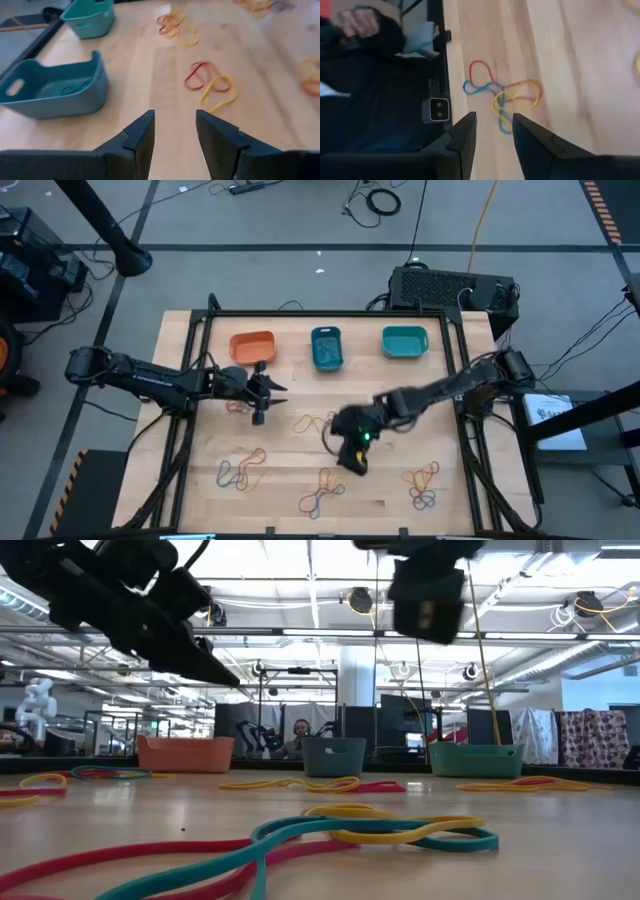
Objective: Sort rubber bands into baskets
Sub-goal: Put the blue rubber band into the blue bin
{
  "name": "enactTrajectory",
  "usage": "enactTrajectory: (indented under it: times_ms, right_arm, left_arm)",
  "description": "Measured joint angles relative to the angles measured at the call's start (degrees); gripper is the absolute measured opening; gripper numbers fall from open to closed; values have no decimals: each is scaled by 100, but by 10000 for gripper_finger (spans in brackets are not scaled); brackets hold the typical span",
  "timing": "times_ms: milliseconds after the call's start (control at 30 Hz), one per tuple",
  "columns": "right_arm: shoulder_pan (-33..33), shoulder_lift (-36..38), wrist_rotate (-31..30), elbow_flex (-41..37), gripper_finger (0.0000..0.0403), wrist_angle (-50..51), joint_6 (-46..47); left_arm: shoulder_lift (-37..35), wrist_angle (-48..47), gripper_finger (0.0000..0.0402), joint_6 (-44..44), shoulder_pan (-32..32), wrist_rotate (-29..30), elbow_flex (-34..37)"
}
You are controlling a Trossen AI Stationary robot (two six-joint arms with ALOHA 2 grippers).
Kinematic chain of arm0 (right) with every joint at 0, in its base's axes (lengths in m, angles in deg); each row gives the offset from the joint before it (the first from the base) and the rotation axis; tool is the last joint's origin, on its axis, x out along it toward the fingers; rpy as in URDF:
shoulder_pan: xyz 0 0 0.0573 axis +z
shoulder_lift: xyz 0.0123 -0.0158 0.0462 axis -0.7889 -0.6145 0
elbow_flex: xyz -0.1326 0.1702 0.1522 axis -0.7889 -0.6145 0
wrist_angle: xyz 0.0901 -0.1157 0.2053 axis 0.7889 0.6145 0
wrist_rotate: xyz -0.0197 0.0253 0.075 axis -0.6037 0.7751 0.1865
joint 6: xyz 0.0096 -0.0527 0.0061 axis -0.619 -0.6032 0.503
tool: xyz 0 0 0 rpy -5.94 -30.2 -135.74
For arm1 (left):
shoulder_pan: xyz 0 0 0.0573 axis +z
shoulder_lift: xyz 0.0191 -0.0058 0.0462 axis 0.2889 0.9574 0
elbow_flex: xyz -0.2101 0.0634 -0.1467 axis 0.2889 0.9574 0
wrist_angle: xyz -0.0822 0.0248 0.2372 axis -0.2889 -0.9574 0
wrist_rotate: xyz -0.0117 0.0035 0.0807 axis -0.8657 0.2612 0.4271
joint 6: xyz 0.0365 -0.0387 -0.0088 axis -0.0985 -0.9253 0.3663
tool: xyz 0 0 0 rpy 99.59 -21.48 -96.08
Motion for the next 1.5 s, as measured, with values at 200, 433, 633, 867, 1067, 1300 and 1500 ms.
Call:
enactTrajectory:
  times_ms: [200,433,633,867,1067,1300,1500]
  right_arm:
    - [689,0,-723,-1,121,-2,1325]
    - [1573,0,-1013,0,121,352,3023]
    - [2370,0,-1163,0,121,919,4967]
    - [3073,-26,-1159,-1,121,2203,6272]
    - [3420,-31,-1169,-1,121,3211,6759]
    - [3613,-31,-1166,-297,121,3223,7054]
    - [3637,-31,-1124,-766,121,2679,6432]
  left_arm:
    - [0,3,152,-666,-371,-301,87]
    - [74,119,152,-1515,-1427,-277,165]
    - [561,1078,152,-1706,-2497,35,168]
    - [1215,2363,152,-1583,-3148,53,168]
    - [1404,2551,152,-1507,-3169,75,168]
    - [1453,2305,152,-1554,-3175,75,166]
    - [1453,2098,152,-1397,-3147,79,166]
